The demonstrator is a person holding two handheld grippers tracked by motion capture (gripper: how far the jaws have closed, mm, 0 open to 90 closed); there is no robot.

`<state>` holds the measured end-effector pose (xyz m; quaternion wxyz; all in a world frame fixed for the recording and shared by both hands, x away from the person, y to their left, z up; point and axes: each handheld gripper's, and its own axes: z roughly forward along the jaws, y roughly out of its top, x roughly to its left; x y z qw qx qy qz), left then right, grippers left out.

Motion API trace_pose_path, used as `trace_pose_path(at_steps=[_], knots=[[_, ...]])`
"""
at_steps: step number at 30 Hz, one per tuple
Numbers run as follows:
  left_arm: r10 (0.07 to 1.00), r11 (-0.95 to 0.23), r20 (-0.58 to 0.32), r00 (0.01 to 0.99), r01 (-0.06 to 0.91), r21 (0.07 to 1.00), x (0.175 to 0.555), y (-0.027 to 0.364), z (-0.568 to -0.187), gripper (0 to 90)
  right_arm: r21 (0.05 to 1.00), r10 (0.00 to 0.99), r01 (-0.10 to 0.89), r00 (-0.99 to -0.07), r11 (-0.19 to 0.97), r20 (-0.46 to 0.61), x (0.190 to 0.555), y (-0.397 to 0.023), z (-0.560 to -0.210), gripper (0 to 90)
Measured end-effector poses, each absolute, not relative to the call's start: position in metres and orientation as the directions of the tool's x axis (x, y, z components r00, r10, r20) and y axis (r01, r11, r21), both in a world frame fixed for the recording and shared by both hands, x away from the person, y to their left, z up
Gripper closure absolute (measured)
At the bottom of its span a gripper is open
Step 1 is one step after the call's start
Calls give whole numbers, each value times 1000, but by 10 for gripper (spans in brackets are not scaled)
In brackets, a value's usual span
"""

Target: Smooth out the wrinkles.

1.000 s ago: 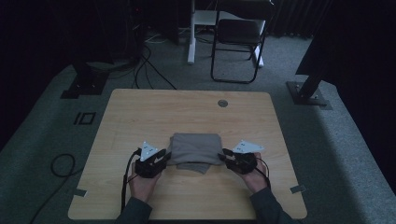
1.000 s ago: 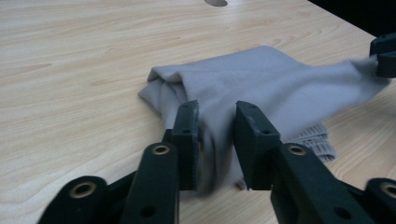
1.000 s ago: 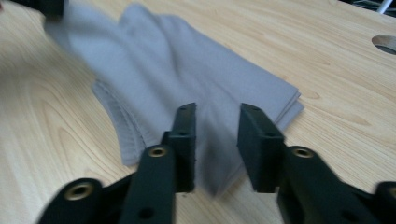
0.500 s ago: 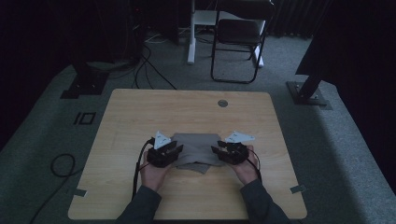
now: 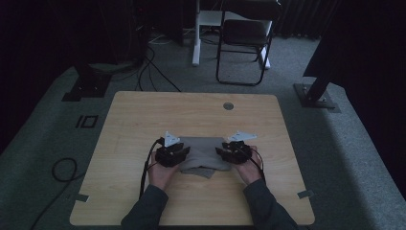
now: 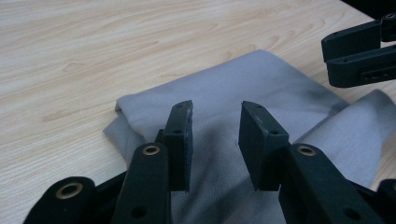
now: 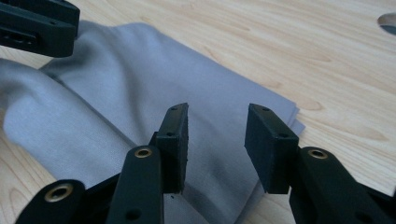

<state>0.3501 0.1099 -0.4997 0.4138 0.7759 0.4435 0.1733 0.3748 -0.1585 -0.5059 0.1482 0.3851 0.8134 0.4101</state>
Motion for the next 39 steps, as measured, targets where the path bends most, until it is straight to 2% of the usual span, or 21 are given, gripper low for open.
trace_pose_path(at_steps=[10, 22, 31, 35, 39], knots=[[811, -291, -110, 574, 560, 776, 338, 106, -506, 657, 750, 705, 507, -705, 425, 77, 366, -150, -508, 570], [799, -363, -56, 599, 554, 750, 311, 107, -523, 653, 733, 665, 476, -746, 486, 43, 340, -144, -517, 554], [799, -336, -37, 600, 496, 801, 324, 103, -497, 630, 769, 685, 471, -726, 432, 61, 347, -141, -509, 529], [794, -366, -36, 606, 526, 768, 337, 92, -504, 615, 762, 681, 486, -728, 428, 81, 354, -132, -511, 501], [789, -381, -41, 613, 540, 750, 331, 90, -517, 618, 742, 667, 494, -740, 454, 84, 353, -124, -521, 465]])
